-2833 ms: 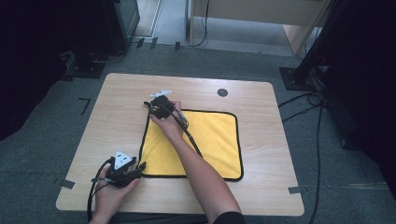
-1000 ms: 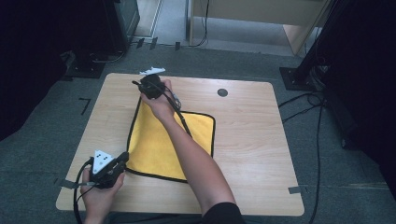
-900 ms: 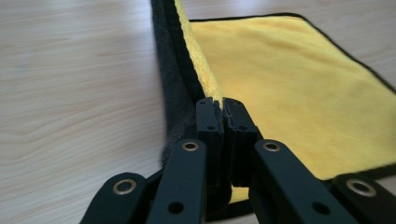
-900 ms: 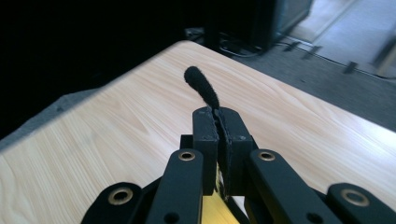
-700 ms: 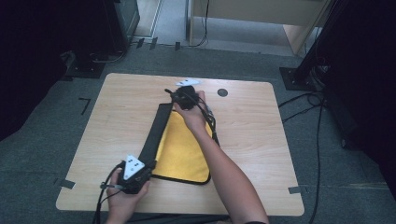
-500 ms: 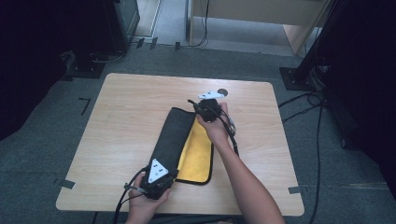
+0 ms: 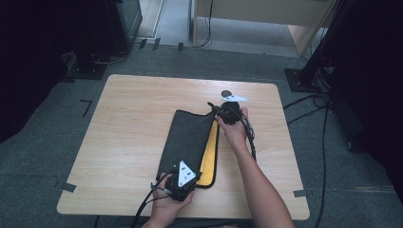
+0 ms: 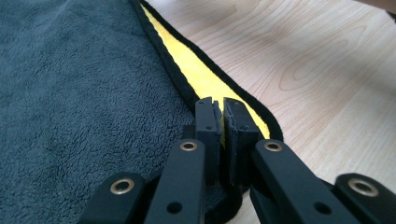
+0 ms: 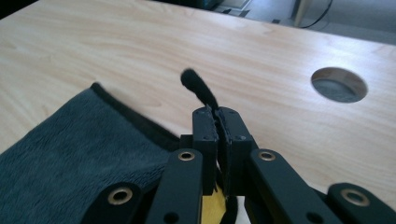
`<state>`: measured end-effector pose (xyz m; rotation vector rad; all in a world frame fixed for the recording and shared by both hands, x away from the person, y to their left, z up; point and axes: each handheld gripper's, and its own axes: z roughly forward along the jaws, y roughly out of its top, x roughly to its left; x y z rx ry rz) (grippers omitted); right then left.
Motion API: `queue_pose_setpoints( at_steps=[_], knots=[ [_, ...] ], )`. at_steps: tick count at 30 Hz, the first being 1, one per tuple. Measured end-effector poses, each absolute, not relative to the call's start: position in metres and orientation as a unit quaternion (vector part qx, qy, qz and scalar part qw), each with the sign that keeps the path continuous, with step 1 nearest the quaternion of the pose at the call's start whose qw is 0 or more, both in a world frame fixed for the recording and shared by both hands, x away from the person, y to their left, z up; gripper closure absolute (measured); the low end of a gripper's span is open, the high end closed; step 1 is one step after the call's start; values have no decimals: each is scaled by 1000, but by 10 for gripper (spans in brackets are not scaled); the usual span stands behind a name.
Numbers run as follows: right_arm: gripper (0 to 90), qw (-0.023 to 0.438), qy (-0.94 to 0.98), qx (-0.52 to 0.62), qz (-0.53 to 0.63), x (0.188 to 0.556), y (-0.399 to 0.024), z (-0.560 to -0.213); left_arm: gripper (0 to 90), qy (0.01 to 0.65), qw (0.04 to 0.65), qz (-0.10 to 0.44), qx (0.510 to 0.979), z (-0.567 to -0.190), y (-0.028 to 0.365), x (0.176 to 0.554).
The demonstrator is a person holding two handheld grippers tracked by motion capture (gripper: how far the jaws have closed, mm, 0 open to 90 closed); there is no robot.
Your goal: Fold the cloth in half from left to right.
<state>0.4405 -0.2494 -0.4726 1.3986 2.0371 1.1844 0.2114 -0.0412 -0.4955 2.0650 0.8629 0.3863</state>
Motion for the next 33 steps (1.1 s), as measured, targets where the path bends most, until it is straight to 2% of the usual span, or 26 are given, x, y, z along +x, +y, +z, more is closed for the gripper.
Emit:
queue_pose_setpoints(
  at_steps=[3,7,10,12,17,23,30,31,33],
  knots=[
    [884,239,735,505,384,444,-249,-478,842,339,408,144,835,-504,-48,212],
    [859,230,735,528,359,449,-260,-497,803,340,406,130,838,-513,-53,213],
    [766,207,725,537,377,446,-265,-502,637,327,426,100,838,-513,-52,213],
    [728,199,729,533,379,443,-265,-502,568,322,433,90,837,-511,-50,212],
    [694,205,724,533,387,440,-264,-498,553,333,452,80,824,-503,-37,214],
    [665,209,710,556,377,443,-270,-502,514,364,467,111,798,-492,-3,231],
    [537,175,700,584,373,450,-268,-510,490,396,450,156,785,-487,40,251],
    [537,170,698,589,369,451,-268,-511,490,401,446,162,784,-487,46,252],
    [631,172,702,585,368,452,-267,-511,492,410,440,167,781,-489,60,255]
  ],
)
